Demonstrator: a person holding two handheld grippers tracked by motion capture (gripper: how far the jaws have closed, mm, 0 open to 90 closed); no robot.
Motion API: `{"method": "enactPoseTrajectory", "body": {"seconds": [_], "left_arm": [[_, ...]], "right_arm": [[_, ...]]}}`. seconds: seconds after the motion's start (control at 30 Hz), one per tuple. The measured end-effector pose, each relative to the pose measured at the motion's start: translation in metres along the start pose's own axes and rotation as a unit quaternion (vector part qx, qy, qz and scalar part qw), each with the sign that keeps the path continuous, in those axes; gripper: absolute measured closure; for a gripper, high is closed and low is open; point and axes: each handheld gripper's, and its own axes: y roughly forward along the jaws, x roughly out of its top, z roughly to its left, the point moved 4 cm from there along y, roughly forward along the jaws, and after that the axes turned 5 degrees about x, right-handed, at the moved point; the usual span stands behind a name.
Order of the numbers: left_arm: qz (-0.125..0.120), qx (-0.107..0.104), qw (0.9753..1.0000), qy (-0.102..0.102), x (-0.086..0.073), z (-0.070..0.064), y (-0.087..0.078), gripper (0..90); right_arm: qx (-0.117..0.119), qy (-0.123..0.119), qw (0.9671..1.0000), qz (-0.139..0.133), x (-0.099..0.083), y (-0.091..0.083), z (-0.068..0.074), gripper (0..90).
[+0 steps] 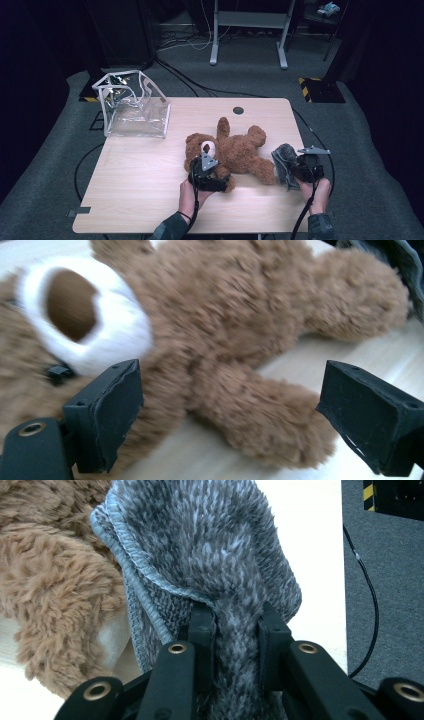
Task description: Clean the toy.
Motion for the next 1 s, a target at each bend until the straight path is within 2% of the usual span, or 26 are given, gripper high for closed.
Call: {"method": "enactPoseTrajectory", "body": {"seconds": [0.13, 0.17, 0.2, 0.27, 0.3, 0.43, 0.57, 0.67, 0.77, 0.8, 0.87, 0.9, 0.93, 1.0], "left_arm": [[0.014, 0.006, 0.9998, 0.012, -0.011, -0.015, 0.008, 10.3], [0.014, 0.006, 0.9998, 0.012, -0.011, -0.015, 0.008, 10.3], [0.024, 0.015, 0.9994, 0.021, -0.016, -0.023, 0.013, 10.4], [0.029, 0.021, 0.9989, 0.029, -0.017, -0.026, 0.015, 10.3], [0.029, 0.034, 0.9983, 0.038, -0.019, -0.031, 0.017, 11.4], [0.031, 0.05, 0.9975, 0.04, -0.022, -0.035, 0.022, 18.0], [0.038, 0.053, 0.9976, 0.024, -0.026, -0.032, 0.027, 20.9], [0.04, 0.05, 0.9979, 0.012, -0.029, -0.03, 0.028, 31.7], [0.048, 0.046, 0.9977, 0.006, -0.034, -0.027, 0.031, 49.4], [0.044, 0.048, 0.9979, -0.002, -0.038, -0.026, 0.033, 51.8], [0.045, 0.044, 0.998, -0.001, -0.039, -0.024, 0.032, 54.6], [0.041, 0.042, 0.9982, -0.008, -0.039, -0.023, 0.032, 57.8], [0.036, 0.038, 0.9986, -0.008, -0.037, -0.02, 0.03, 63.3], [0.033, 0.035, 0.9988, -0.011, -0.036, -0.019, 0.029, 67.1]], "right_arm": [[0.001, -0.001, 1.0, -0.001, 0.0, 0.001, -0.001, 73.9], [0.001, -0.002, 1.0, -0.001, -0.001, 0.001, -0.001, 73.9], [0.0, -0.002, 1.0, -0.001, -0.001, 0.001, -0.002, 73.9], [0.002, 0.002, 1.0, 0.0, -0.001, 0.001, -0.001, 73.9], [0.002, 0.004, 1.0, -0.002, -0.001, 0.002, -0.001, 73.9], [0.002, 0.008, 1.0, -0.002, -0.002, 0.002, 0.0, 73.9], [0.002, 0.009, 1.0, 0.0, -0.002, 0.002, -0.001, 73.9], [0.003, 0.006, 1.0, 0.0, -0.003, 0.003, -0.002, 73.9], [0.005, 0.013, 0.9999, 0.001, -0.004, 0.004, 0.0, 73.9], [0.006, 0.011, 0.9999, 0.004, -0.005, 0.005, 0.001, 73.8], [0.007, 0.01, 0.9999, 0.004, -0.005, 0.005, 0.0, 73.9], [0.007, 0.006, 1.0, 0.002, -0.005, 0.005, 0.0, 73.9], [0.007, 0.013, 0.9999, 0.004, -0.005, 0.006, 0.001, 73.9], [0.007, 0.007, 0.9999, 0.001, -0.005, 0.006, 0.0, 73.9]]}}
